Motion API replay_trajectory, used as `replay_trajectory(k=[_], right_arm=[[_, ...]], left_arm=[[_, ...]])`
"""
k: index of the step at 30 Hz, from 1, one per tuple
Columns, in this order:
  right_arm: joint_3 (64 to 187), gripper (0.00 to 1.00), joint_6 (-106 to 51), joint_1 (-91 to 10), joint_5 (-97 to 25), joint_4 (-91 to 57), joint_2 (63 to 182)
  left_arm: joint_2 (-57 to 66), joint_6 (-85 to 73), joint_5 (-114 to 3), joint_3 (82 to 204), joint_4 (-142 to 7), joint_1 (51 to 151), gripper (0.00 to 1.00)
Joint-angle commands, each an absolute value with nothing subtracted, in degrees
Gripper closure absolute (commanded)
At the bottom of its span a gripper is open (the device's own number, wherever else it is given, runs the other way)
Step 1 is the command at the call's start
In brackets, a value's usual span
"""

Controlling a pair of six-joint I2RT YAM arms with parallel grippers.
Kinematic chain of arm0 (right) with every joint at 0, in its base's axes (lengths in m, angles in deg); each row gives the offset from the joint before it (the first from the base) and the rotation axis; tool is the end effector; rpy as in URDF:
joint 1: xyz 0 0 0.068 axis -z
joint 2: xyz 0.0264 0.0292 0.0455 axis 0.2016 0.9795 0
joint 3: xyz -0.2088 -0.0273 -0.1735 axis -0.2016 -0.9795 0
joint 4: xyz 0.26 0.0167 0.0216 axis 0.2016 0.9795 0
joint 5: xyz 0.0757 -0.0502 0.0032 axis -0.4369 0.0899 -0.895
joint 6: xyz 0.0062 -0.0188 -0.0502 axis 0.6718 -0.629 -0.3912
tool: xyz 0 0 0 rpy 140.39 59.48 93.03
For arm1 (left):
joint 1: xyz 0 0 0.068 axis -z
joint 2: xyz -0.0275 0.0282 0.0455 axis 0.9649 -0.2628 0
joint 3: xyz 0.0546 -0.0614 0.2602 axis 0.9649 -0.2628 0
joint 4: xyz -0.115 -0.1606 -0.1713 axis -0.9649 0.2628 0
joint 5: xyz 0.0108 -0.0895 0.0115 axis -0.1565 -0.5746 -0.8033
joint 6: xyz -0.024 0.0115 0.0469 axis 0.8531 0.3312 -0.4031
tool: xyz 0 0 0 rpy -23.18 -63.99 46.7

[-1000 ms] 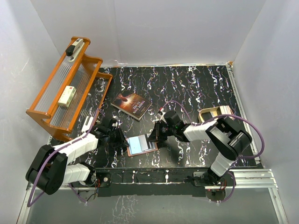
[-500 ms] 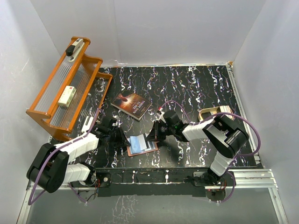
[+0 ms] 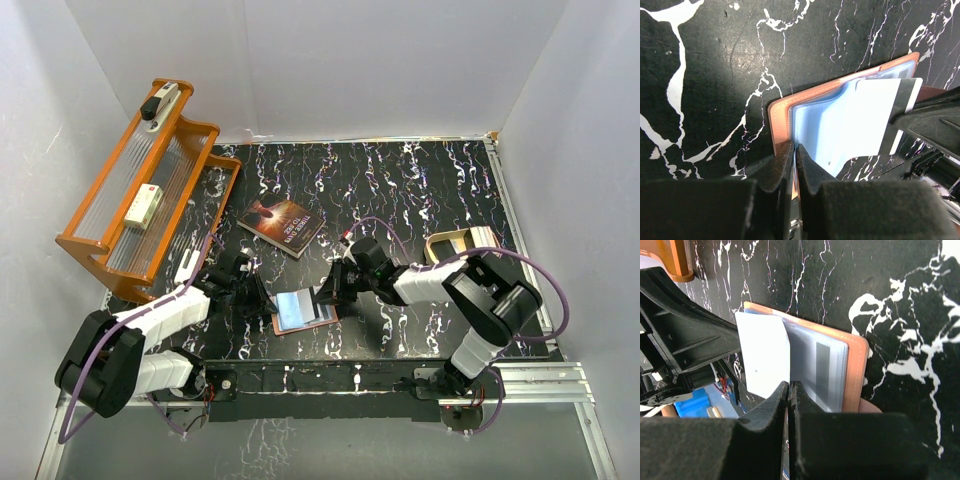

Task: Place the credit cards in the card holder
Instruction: Insert the credit card into the card holder.

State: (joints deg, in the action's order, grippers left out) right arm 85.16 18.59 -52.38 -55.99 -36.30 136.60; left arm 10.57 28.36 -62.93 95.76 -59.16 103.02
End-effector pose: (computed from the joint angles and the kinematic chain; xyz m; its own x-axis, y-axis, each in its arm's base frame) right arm 0.2150 0.2067 0.1230 -0.9728 0.0947 -0.2114 -0.1091 0.6178 0.7788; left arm 0.1827 -0.1091 0.1473 -0.9105 -0.2989 -0.2857 -0.0747 0.7985 -0.5974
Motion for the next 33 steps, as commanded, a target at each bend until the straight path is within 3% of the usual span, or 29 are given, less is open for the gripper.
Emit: replay_trajectory(k=[1, 28, 33], right_arm=[[84.23, 1.0, 18.23, -52.78, -52.81, -31.71, 133.07], [84.65, 1.0, 22.52, -55.19, -55.14, -41.61, 138.71], [87.88, 0.89, 21.83, -57.37, -54.06, -39.39, 139.81]], left_arm=[[11.71, 27.88, -60.78, 95.68, -55.33, 103.21, 0.95], [11.19, 28.83, -62.16, 94.01, -58.07, 103.21, 0.95], [11.12, 29.22, -63.09, 93.76, -59.04, 103.24, 0.95]])
